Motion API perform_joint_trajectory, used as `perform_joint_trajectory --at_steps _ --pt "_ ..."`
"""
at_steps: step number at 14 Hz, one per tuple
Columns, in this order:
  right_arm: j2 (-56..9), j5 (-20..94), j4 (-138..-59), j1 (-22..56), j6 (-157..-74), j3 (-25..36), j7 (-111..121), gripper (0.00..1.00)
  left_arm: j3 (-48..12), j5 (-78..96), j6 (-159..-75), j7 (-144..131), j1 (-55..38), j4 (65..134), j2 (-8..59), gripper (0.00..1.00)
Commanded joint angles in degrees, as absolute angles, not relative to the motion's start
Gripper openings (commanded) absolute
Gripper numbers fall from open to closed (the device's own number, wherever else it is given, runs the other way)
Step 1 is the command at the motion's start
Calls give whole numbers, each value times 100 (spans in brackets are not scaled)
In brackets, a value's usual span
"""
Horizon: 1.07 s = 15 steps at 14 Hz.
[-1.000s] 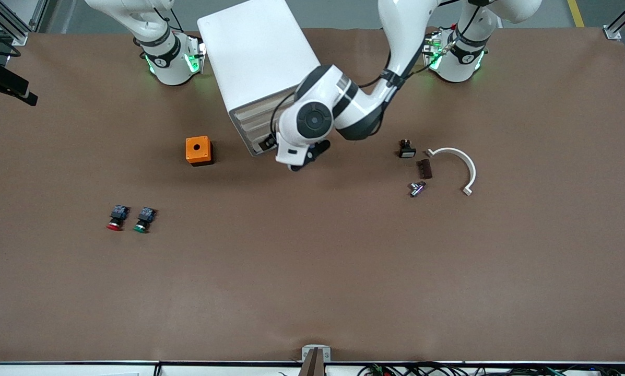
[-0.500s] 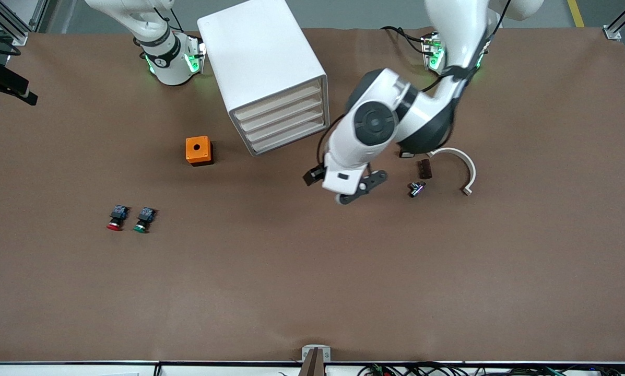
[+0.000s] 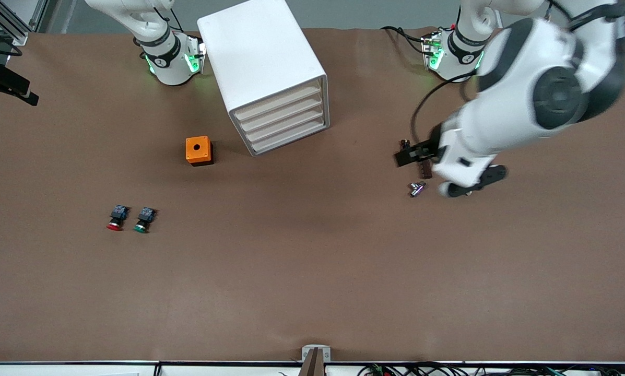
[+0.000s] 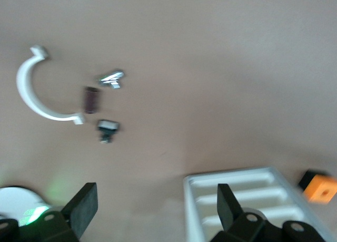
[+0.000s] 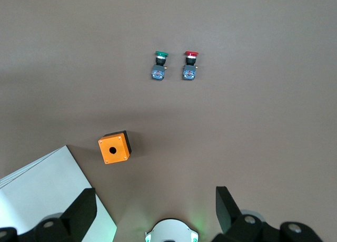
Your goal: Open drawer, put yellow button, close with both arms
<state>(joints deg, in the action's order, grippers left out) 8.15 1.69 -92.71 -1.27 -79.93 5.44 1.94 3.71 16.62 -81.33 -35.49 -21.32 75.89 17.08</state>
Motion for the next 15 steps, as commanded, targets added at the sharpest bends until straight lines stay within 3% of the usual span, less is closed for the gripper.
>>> perform_joint_trajectory --at_steps 1,4,7,10,15 --pt "1046 193 -9501 -141 -8095 554 272 100 27 1564 -7700 -2281 -1111 8136 838 100" --pt "1046 193 -9501 -149 -8103 554 386 100 482 925 -7725 -1172 -1072 9102 -138 100" --pt "1046 193 -9510 -158 -8138 562 395 100 870 468 -8058 -468 -1002 9562 -579 100" --pt "1046 123 -9536 -132 -8296 554 404 100 826 282 -8524 -360 -765 9571 -554 100" --pt "1046 62 -9527 -123 -8350 527 404 100 704 97 -8578 -378 -773 9414 -536 100"
